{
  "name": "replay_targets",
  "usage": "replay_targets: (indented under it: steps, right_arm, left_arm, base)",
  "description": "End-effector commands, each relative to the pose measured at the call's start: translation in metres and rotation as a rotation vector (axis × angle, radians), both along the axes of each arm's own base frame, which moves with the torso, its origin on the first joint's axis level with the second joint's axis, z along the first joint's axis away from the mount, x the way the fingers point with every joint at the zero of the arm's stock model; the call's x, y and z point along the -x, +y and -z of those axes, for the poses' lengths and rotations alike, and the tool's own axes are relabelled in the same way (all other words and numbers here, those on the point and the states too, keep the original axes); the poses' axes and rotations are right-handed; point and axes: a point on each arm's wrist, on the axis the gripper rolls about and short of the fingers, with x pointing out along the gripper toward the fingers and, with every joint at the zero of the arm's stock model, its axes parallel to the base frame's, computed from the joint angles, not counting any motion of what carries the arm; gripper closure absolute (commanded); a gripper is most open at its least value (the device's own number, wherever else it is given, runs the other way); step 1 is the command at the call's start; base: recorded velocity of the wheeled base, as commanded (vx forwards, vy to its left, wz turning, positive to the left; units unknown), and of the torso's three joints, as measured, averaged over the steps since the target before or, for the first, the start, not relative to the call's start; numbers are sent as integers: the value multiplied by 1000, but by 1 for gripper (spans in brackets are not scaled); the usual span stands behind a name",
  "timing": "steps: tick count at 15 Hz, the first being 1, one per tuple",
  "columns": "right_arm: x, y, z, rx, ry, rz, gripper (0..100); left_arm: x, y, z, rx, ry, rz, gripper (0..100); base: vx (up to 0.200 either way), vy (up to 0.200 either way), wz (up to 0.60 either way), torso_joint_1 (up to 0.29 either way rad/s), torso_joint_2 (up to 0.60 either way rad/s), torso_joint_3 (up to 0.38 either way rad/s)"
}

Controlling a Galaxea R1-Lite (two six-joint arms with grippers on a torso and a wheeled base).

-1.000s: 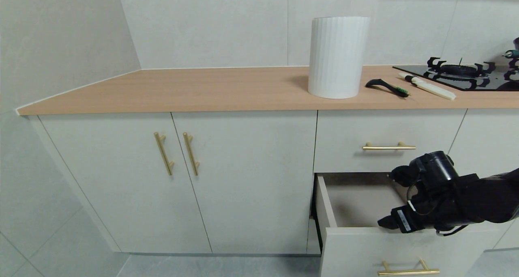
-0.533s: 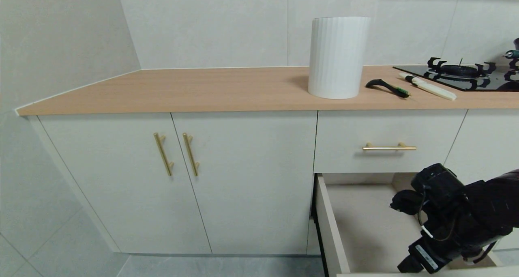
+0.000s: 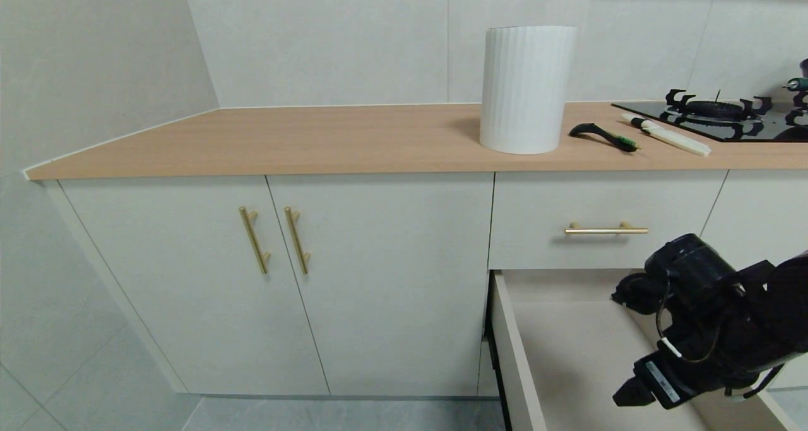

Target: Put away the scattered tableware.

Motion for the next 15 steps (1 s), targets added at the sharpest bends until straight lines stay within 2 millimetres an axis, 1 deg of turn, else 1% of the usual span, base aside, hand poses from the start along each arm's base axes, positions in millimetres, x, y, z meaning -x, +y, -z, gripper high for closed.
replay_targets:
  steps: [1,2,3,4,5,10,13,15]
  right_arm:
    - [-10,-3,-29,-96,-110,98,0]
    - [-11,-11,-40,-137,-159,122,0]
    - [-11,-13,-42,-143,-175,129,0]
    - [-12,-20,-51,-169,-254,152,0]
    - [-12,-24,-55,-180,-293,168,0]
    - [-15,-28,-59,-186,-343,183,0]
    - [-14,-28,-59,-186,-345,183,0]
    - [-14,-28,-59,-186,-345,183,0]
  left_arm:
    - [0,0,0,0,-1,0,0]
    - [0,0,0,0,-1,0,0]
    - [0,0,0,0,-1,0,0]
    - [0,0,0,0,-1,-2,0]
    - [0,0,0,0,-1,0,0]
    - [0,0,0,0,-1,0,0]
    - [0,0,0,0,-1,1,0]
    - [0,0,0,0,-1,0,0]
  base:
    - [0,0,0,0,0,0]
    - [0,0,0,0,0,0]
    - [0,0,0,0,0,0]
    - [0,0,0,0,0,0]
    - [0,0,0,0,0,0]
    - [0,0,0,3,-18,-8]
    - [0,0,0,56,-233,-230]
    - [0,0,0,158,-393,-298]
